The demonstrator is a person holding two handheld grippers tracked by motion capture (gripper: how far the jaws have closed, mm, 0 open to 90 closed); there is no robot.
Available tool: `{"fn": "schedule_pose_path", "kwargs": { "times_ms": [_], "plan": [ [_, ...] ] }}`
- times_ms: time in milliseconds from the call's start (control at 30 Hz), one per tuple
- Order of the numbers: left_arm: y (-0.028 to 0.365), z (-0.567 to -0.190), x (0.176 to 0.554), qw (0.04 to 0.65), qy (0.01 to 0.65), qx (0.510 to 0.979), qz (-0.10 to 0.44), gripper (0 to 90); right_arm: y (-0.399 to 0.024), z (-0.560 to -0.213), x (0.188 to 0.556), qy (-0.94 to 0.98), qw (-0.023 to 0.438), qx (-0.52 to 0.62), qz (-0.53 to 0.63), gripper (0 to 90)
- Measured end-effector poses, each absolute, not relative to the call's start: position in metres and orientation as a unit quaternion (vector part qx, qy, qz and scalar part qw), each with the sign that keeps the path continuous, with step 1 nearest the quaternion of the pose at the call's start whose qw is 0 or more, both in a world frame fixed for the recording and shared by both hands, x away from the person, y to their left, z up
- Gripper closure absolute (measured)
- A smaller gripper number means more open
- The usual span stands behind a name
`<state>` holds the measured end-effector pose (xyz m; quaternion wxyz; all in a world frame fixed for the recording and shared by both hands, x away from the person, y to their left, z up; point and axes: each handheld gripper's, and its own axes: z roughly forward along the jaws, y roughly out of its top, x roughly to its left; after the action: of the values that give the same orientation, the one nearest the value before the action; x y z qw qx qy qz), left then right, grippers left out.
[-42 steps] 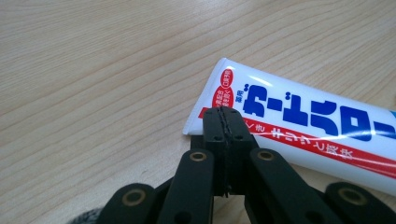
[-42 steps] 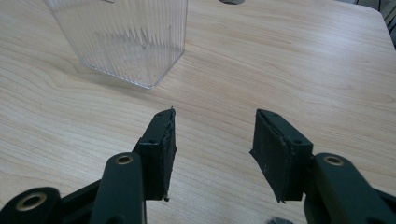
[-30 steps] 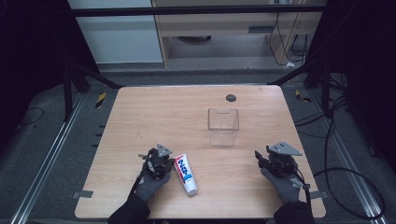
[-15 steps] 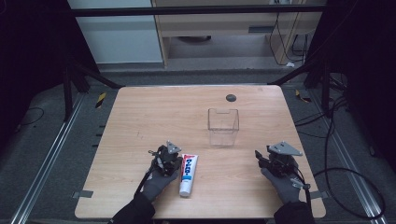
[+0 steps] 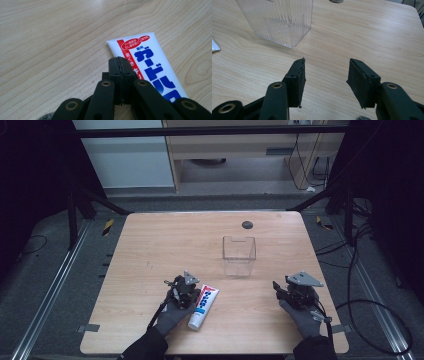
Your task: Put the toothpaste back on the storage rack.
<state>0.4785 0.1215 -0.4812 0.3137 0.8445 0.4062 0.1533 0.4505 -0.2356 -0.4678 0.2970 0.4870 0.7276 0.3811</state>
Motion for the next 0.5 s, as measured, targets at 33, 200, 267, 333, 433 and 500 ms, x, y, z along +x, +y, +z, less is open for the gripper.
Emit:
{"fn": "schedule_pose_path", "kwargs": {
  "times_ms": [33,200,267,333,433,500],
  "plan": [
    [0.1212,-0.4811,0.4784,0.315,0.406,0.844,0.153,89.4,-0.2355,-0.4678,0.4504,0.728,0.297,0.487,0.381,48.0],
    [0.1199,-0.4799,0.4768,0.316,0.401,0.846,0.151,89.3,-0.2355,-0.468,0.4505,0.728,0.298,0.486,0.38,47.9],
    [0.1193,-0.4793,0.4762,0.317,0.399,0.847,0.152,89.3,-0.2356,-0.4678,0.4503,0.728,0.297,0.486,0.381,47.9],
    [0.1183,-0.479,0.4753,0.317,0.397,0.848,0.151,89.3,-0.2357,-0.4679,0.4505,0.728,0.297,0.486,0.381,47.9],
    [0.1182,-0.4784,0.4749,0.317,0.396,0.849,0.151,89.0,-0.2356,-0.468,0.4504,0.729,0.297,0.486,0.38,47.8],
    [0.1188,-0.4766,0.4742,0.32,0.396,0.846,0.156,86.4,-0.2357,-0.4678,0.4502,0.729,0.296,0.487,0.381,47.7]
  ]
}}
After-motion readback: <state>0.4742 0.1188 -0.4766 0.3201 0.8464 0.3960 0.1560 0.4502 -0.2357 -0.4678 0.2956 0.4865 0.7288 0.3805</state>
